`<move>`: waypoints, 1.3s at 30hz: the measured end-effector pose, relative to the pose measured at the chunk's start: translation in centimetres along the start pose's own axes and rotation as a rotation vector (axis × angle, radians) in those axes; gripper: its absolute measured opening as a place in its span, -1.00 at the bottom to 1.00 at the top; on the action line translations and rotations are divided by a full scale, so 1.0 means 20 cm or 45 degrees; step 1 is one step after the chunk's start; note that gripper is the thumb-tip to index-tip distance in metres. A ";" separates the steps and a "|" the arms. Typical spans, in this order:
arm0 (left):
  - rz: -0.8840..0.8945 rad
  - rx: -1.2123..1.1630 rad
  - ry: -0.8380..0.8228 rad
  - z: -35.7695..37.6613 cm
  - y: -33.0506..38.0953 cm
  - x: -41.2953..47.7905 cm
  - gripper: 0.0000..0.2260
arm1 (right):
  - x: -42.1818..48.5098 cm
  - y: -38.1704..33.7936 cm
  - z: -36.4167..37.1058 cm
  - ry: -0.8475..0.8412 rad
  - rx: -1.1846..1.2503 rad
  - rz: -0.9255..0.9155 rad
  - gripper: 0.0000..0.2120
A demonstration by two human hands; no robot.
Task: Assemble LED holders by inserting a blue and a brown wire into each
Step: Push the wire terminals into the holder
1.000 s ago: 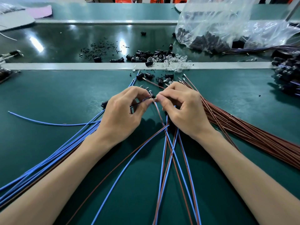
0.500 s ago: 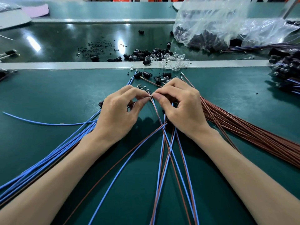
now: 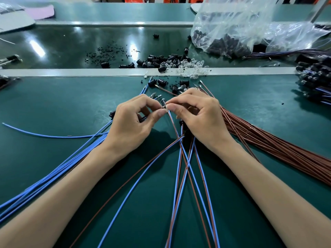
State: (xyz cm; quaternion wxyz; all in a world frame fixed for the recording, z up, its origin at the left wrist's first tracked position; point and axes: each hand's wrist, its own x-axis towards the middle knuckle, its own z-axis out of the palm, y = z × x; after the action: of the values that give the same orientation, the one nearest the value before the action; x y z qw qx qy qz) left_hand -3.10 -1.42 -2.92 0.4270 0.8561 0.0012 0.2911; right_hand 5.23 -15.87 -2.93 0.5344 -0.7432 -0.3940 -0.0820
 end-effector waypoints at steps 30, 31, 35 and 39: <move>-0.019 -0.038 0.012 0.01 -0.02 -0.02 -0.90 | -0.01 -0.01 -0.01 -0.114 0.087 0.086 -0.93; -0.015 -0.024 0.008 0.00 -0.02 -0.02 -0.89 | -0.01 -0.01 -0.01 -0.116 0.079 0.069 -0.93; 0.007 -0.016 -0.027 0.00 0.00 -0.01 -0.91 | -0.01 0.00 0.00 -0.117 0.061 0.025 -0.95; 0.021 -0.044 -0.049 -0.01 -0.01 -0.01 -0.93 | -0.01 0.00 0.00 -0.131 0.102 0.030 -0.93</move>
State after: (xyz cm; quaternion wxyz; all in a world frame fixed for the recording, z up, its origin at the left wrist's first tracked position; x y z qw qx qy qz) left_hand -3.28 -1.18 -3.00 0.4394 0.8539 -0.0192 0.2782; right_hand 5.03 -16.01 -2.98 0.5435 -0.7291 -0.4153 -0.0215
